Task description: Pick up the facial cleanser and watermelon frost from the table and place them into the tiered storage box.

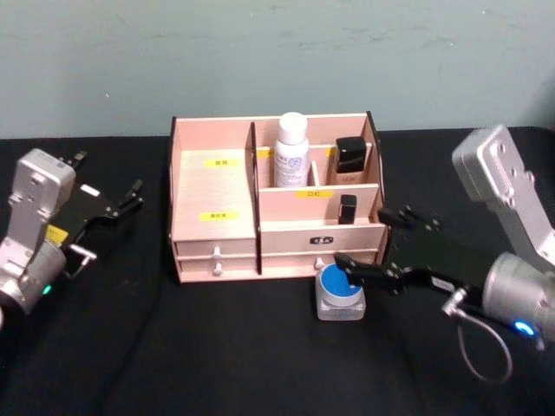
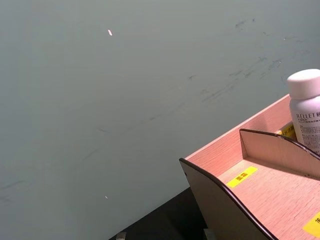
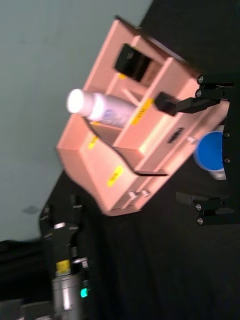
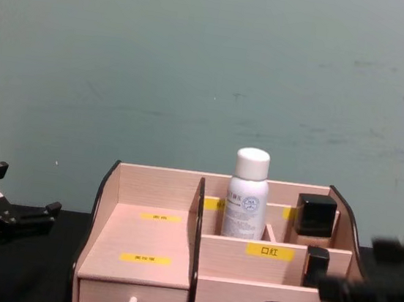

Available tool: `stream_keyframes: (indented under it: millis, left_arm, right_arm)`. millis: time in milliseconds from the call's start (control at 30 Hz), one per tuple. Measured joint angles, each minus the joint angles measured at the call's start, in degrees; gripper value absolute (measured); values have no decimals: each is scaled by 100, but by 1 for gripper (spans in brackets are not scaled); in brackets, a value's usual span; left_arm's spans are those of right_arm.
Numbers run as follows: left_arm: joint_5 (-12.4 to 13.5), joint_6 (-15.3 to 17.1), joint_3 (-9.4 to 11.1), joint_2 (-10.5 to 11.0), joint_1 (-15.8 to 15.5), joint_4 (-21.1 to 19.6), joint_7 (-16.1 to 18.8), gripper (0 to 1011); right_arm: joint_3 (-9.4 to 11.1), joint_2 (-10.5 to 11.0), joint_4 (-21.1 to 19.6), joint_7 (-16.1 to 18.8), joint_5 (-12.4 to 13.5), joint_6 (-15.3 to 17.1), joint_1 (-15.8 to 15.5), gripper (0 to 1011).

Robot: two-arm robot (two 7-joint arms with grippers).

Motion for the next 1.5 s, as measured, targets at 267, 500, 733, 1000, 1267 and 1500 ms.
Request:
stream_keyframes:
  millis: [267, 500, 733, 1000, 1267, 1500]
  left_arm:
    - [0, 0, 0, 0, 0, 0, 0, 1001]
    - [0, 0, 0, 0, 0, 0, 0, 1001]
    - [0, 0, 0, 0, 0, 0, 0, 1001]
    - [0, 0, 0, 0, 1, 0, 0, 1001]
    - [0, 0, 0, 0, 0, 0, 0, 1001]
    - [0, 0, 0, 0, 0, 0, 0, 1001]
  right_arm:
    - [102, 42, -94, -158, -79, 194, -545, 1003]
    - [40, -94, 90, -190, -195, 319, -622, 1003]
    - [-45, -256, 290, -159, -334, 360, -498, 1002]
    - [-139, -440, 520, -55, -491, 361, -309, 1002]
    - [-251, -621, 772, 59, -668, 355, -119, 1002]
    - [-326, -759, 963, 135, -785, 356, 18, 1002]
